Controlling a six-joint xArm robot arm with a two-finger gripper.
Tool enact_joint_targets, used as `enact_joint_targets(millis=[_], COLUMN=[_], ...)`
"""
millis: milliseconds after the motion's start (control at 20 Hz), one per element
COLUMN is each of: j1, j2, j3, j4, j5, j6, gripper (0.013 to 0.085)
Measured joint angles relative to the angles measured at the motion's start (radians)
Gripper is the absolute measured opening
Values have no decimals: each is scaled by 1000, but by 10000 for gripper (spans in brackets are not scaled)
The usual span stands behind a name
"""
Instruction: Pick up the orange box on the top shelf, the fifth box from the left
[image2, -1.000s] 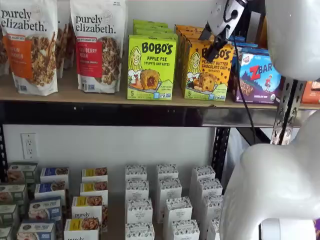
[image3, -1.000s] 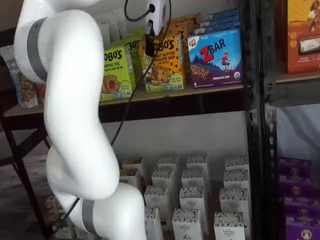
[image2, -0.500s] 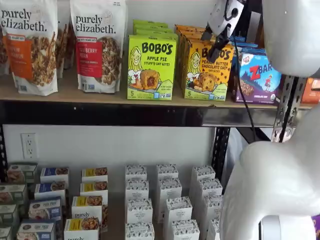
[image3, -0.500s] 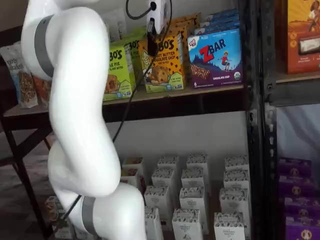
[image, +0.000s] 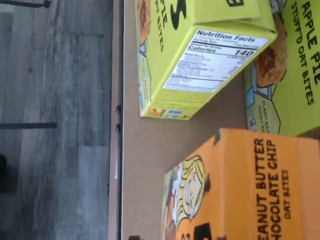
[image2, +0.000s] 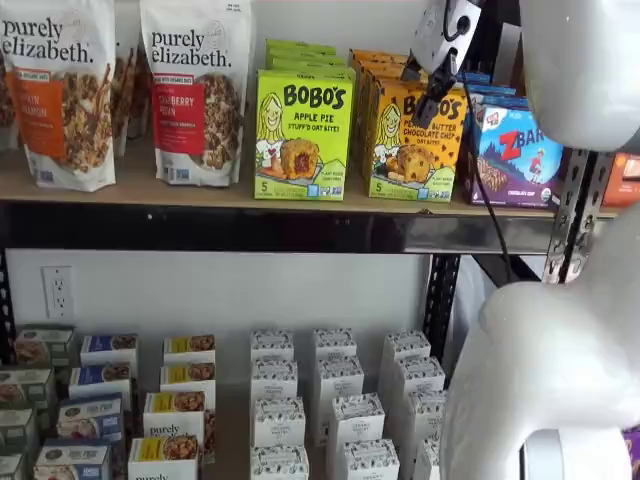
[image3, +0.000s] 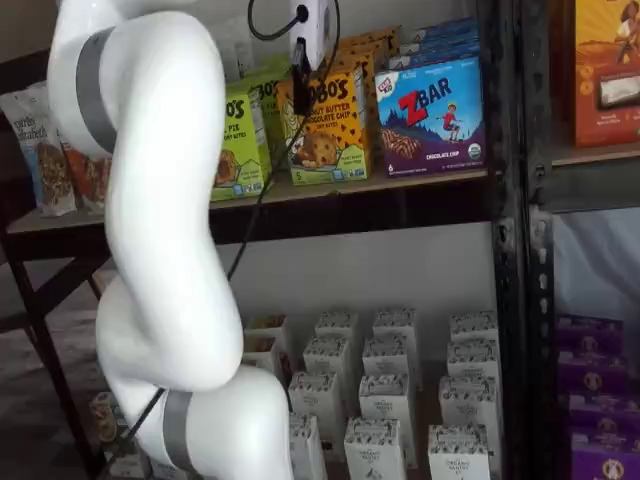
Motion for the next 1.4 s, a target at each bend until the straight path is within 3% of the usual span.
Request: enact_joint_targets(millis=[700, 1350, 1400], j1=[37, 40, 40], j2=[-5, 5, 7], j3=[13, 11, 9], j4=[-79, -87, -87], j5=[-28, -32, -30], j6=[23, 23, 23], gripper=[850, 850, 810])
